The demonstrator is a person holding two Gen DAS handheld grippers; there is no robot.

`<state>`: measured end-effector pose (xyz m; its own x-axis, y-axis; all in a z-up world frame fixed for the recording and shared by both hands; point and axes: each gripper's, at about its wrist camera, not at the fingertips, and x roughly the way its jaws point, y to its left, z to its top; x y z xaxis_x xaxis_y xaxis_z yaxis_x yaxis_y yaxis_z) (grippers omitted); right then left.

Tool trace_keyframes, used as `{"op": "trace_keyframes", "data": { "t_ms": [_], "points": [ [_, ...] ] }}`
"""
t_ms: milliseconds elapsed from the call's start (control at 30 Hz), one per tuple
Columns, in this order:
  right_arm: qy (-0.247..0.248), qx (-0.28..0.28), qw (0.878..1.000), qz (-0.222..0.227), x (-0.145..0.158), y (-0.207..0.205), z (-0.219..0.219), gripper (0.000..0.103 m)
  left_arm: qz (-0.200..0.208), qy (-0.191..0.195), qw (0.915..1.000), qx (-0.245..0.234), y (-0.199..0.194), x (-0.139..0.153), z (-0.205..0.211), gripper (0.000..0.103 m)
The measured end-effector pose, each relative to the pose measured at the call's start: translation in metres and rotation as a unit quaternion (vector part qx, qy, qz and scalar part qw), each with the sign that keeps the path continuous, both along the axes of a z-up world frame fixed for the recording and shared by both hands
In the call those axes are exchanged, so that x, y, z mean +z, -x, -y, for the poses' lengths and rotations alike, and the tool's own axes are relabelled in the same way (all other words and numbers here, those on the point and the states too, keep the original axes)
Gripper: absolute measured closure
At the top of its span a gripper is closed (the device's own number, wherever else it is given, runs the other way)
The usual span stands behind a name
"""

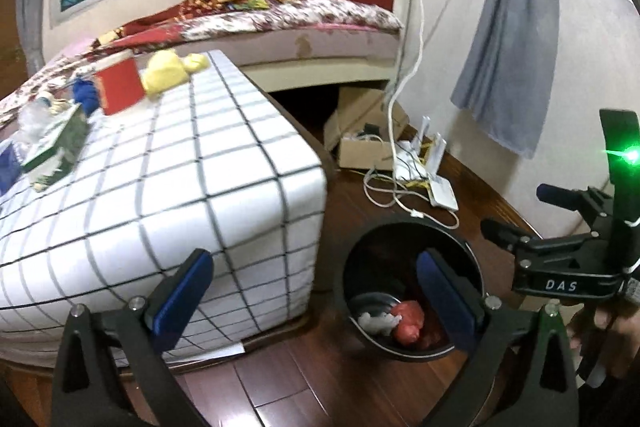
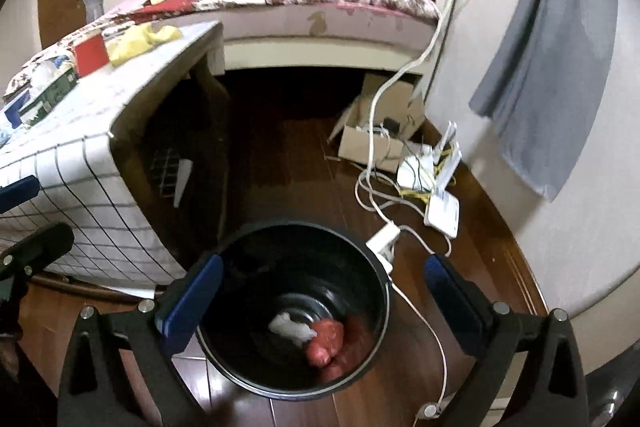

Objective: Collect trash
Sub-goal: 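Carry tissue and red bag over the black bin and open both tools, then grasp the blue face mask with the left tool while the right tool grasps the milk carton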

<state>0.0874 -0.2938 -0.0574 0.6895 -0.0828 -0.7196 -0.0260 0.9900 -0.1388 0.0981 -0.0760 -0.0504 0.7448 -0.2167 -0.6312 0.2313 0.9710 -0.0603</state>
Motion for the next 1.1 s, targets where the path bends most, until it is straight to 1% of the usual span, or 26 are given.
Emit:
{"op": "trace_keyframes", "data": {
  "t_ms": [233, 367, 567, 700, 800, 867, 900, 967, 1100],
  "points": [
    [0.003, 0.035, 0.999, 0.023, 0.018, -0.008, -0.041, 0.001, 0.017, 0.007, 0.9992, 0.036, 0.003, 0.013, -0.031, 0.001],
    [-0.001, 0.062, 0.997, 0.036, 0.029, -0.013, -0.07, 0.001, 0.026, 0.007, 0.9976, 0.064, 0.007, 0.021, -0.057, 0.001],
    [-0.021, 0.111, 0.992, 0.056, 0.043, -0.02, -0.121, 0.001, 0.031, 0.01, 0.992, 0.122, 0.014, 0.028, -0.111, 0.001],
    [-0.053, 0.157, 0.984, 0.072, 0.05, -0.026, -0.17, 0.001, 0.035, 0.018, 0.987, 0.156, 0.025, 0.031, -0.153, 0.001],
    [-0.078, 0.183, 0.978, 0.054, 0.051, -0.034, -0.201, 0.001, 0.038, 0.024, 0.9809, 0.189, 0.033, 0.032, -0.19, 0.001],
    [-0.062, 0.194, 0.978, 0.038, 0.052, -0.041, -0.23, 0.001, 0.039, 0.021, 0.9766, 0.21, 0.038, 0.032, -0.213, 0.002],
    [-0.057, 0.198, 0.978, 0.036, 0.053, -0.042, -0.24, 0.001, 0.041, 0.019, 0.9744, 0.22, 0.039, 0.032, -0.224, 0.003],
    [-0.056, 0.22, 0.973, 0.037, 0.055, -0.047, -0.265, 0.001, 0.044, 0.014, 0.9684, 0.245, 0.04, 0.033, -0.247, 0.003],
    [-0.049, 0.239, 0.969, 0.042, 0.055, -0.056, -0.299, 0.001, 0.052, 0.008, 0.9577, 0.283, 0.036, 0.034, -0.29, 0.004]
  ]
}}
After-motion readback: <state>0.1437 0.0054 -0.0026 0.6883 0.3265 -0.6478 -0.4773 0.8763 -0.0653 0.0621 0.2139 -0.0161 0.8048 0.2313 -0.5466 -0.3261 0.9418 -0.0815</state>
